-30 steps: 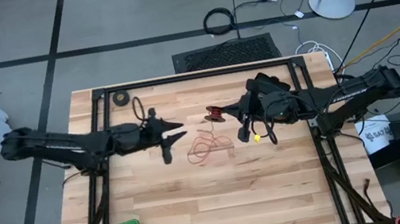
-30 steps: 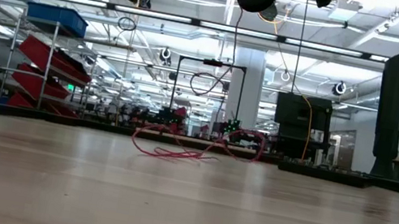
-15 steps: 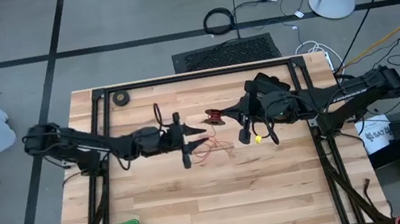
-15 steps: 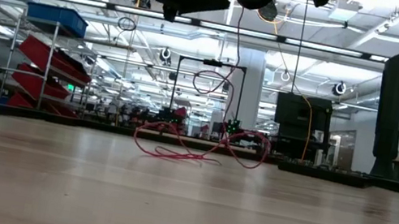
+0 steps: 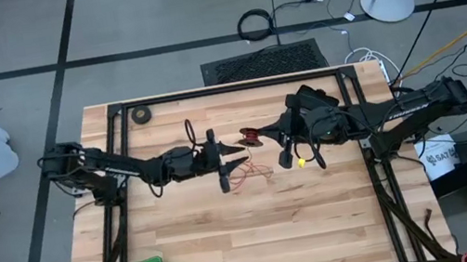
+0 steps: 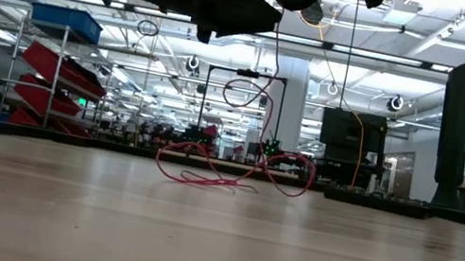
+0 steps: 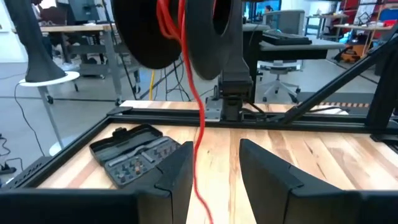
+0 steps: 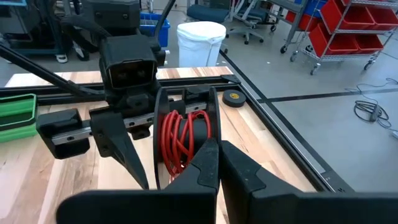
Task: Coil cords
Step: Uncoil the red wire from the spool
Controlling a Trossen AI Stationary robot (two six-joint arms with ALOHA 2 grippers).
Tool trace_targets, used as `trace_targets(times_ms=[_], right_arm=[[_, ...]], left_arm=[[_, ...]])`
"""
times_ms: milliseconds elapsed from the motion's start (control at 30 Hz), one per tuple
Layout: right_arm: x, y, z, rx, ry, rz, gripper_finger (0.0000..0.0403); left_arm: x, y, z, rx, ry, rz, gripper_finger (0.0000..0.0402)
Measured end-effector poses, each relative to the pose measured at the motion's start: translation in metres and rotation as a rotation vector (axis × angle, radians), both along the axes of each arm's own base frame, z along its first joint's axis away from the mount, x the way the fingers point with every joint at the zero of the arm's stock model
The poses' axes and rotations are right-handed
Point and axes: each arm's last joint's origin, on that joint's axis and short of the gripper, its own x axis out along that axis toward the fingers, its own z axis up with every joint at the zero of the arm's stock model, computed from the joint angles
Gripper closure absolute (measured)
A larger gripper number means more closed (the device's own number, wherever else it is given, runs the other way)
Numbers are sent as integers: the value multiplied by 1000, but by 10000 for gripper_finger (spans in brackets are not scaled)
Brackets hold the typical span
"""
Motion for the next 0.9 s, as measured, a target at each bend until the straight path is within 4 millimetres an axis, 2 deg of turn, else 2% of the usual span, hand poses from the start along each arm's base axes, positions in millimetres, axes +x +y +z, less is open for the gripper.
trace_targets(times_ms=[567, 900], right_arm=[[0, 0, 0, 0, 0, 0, 403], [0, 0, 0, 0, 0, 0, 403]], left_arm=[[6, 4, -4, -28, -68, 14, 266], [6, 3, -3, -28, -74, 8, 311]])
